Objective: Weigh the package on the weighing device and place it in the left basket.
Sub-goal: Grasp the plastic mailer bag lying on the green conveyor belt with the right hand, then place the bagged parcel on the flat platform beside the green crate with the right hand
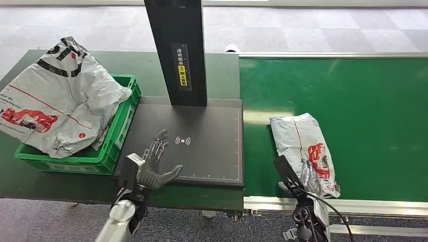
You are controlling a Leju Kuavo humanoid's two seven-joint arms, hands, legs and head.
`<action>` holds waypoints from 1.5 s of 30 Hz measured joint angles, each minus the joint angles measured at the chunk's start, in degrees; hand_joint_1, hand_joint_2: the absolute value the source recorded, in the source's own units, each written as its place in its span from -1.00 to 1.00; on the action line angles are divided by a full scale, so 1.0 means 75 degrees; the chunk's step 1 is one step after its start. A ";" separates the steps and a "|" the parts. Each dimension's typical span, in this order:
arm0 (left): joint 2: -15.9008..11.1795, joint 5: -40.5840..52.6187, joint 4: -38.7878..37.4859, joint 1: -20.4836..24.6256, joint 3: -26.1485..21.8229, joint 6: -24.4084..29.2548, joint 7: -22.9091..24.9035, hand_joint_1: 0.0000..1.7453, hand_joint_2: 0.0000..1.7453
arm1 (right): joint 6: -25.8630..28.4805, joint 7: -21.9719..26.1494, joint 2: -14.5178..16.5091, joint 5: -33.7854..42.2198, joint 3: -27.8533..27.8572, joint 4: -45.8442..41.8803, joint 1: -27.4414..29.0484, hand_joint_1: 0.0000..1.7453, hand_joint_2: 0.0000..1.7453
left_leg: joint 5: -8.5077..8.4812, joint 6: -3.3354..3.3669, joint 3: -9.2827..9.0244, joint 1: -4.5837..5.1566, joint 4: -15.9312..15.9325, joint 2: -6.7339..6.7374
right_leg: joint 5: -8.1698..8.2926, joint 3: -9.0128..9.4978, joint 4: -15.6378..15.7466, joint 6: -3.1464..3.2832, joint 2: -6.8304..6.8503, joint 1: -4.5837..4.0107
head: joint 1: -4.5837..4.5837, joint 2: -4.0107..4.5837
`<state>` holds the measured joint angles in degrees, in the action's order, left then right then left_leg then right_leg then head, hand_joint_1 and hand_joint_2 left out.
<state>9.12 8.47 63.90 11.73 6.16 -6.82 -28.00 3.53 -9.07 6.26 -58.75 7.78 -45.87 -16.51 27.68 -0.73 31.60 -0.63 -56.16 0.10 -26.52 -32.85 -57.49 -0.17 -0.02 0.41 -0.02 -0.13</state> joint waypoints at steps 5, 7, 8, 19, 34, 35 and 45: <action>-0.0039 -0.0022 0.0033 -0.0028 -0.0128 0.0044 0.0001 -1.00 1.00 | 0.0045 0.0152 -0.0052 0.0101 -0.0005 0.0187 -0.0150 1.00 1.00 | 0.0000 0.0000 -0.0012 0.0000 0.0000 0.0009 | 0.0001 0.0009 0.0000 0.0000 -0.0005 0.0000 | 0.0001 -0.0001; -0.0049 -0.0022 0.0066 -0.0061 -0.0170 0.0057 0.0002 -1.00 1.00 | 0.0053 0.0280 -0.0086 0.0181 -0.0009 0.0239 -0.0194 1.00 1.00 | 0.0000 0.0000 -0.0017 0.0000 0.0000 0.0015 | 0.0002 0.0012 0.0000 0.0000 -0.0010 0.0000 | 0.0001 0.0000; -0.0052 -0.0022 0.0079 -0.0079 -0.0181 0.0063 0.0003 -1.00 1.00 | 0.0054 0.0337 -0.0098 0.0211 -0.0019 0.0259 -0.0210 1.00 1.00 | 0.0000 0.0000 -0.0018 0.0000 0.0000 0.0017 | 0.0002 0.0012 0.0000 0.0000 -0.0011 0.0000 | 0.0001 0.0000; -0.0074 0.0141 0.0135 -0.0108 -0.0189 0.0294 0.0003 -1.00 1.00 | -0.0530 0.1242 -0.0160 0.0660 -0.0489 0.0390 -0.0247 1.00 1.00 | 0.0001 -0.0001 -0.0018 -0.0009 0.0001 0.0025 | 0.0003 0.0007 0.0000 0.0001 -0.0022 -0.0008 | 0.0000 0.0000; -0.0083 0.0532 0.1201 -0.0701 -0.0269 0.2206 -0.1100 -1.00 1.00 | -0.0234 0.4118 0.0116 0.4705 -0.0438 -0.1705 0.0530 1.00 1.00 | 0.0001 -0.0001 0.0023 -0.0007 0.0000 0.0000 | 0.0000 -0.0022 0.0000 0.0000 -0.0002 -0.0005 | 0.0000 0.0000; -0.0077 0.0532 0.1280 -0.0723 -0.0267 0.2287 -0.1152 -1.00 1.00 | -0.0219 0.4246 0.0144 0.4910 -0.0395 -0.1924 0.0589 1.00 1.00 | 0.0001 -0.0001 0.0023 -0.0007 0.0000 0.0000 | 0.0000 -0.0022 0.0000 0.0000 -0.0002 -0.0005 | 0.0000 0.0000; -0.0017 0.0327 0.1581 -0.0765 -0.0176 0.2492 -0.1437 -1.00 1.00 | 0.1127 0.5379 0.0408 0.5950 0.0084 -0.3459 0.1092 1.00 1.00 | 0.0001 -0.0001 0.0020 -0.0006 0.0000 0.0002 | 0.0001 -0.0024 0.0000 0.0001 -0.0003 -0.0004 | 0.0000 0.0000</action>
<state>9.00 10.92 75.76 6.00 4.84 11.87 -38.77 11.98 31.27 9.32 -14.12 8.41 -71.81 -8.33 27.68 -0.73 31.75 -0.68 -56.16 0.11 -26.52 -33.03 -57.49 -0.16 -0.04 0.38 -0.02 -0.13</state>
